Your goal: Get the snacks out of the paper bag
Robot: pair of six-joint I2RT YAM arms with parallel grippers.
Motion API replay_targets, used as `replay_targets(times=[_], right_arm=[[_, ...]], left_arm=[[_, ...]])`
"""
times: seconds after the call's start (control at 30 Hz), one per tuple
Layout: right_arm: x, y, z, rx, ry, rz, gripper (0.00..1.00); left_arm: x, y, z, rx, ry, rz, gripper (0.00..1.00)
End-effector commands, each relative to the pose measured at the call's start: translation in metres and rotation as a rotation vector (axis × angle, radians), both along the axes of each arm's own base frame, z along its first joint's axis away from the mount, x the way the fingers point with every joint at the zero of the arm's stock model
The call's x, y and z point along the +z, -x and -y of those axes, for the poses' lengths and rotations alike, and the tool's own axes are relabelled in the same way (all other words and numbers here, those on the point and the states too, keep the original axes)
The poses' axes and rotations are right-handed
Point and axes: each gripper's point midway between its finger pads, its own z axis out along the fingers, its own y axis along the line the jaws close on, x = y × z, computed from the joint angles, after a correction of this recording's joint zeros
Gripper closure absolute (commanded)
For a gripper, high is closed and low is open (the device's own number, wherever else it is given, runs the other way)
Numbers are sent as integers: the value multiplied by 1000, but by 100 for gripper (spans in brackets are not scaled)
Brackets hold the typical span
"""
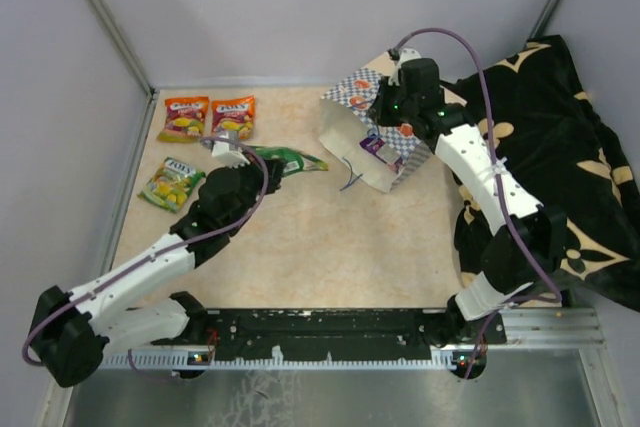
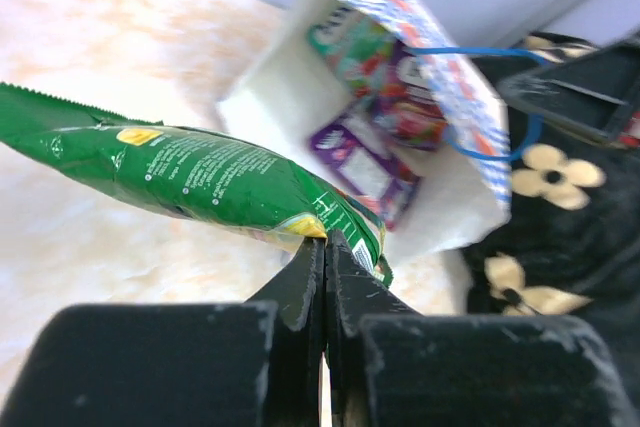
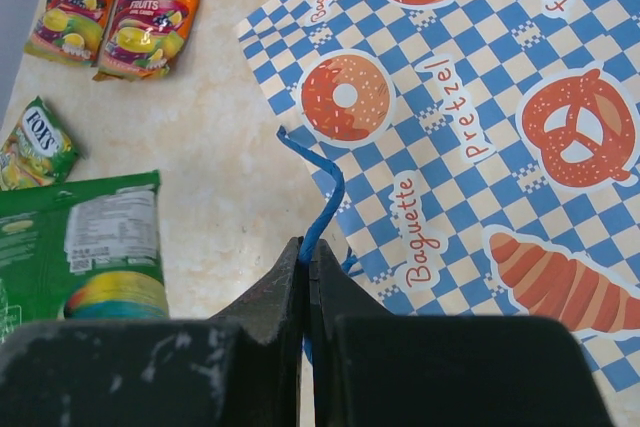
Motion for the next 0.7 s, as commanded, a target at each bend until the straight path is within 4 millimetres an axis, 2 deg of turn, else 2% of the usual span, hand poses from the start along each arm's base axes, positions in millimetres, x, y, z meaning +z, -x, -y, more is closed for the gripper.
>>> replay_targets(times=[0.0,0.1,0.3,0.43,0.57,0.67], right_arm=[[21,0,3,-11,-17,65,100],[7,1,3,-16,-15,46,100],[-3,6,2,-7,-29,37,100],[-10,12,4,-3,-26,28,100],[-21,17,6,-2,-11,13,100],[-28,18,8,-4,1,6,100]], left_arm=[[-40,7,-66,237,-207,-173,100],[-51,13,-79,234,-384,-236,100],[-92,25,-103,191,-795,-444,100],[-121,30,-132,232,-1066,-563,100],[-137,32,-155,287,-1299,-647,100],[-151,32,-153,246,-1456,-656,100]])
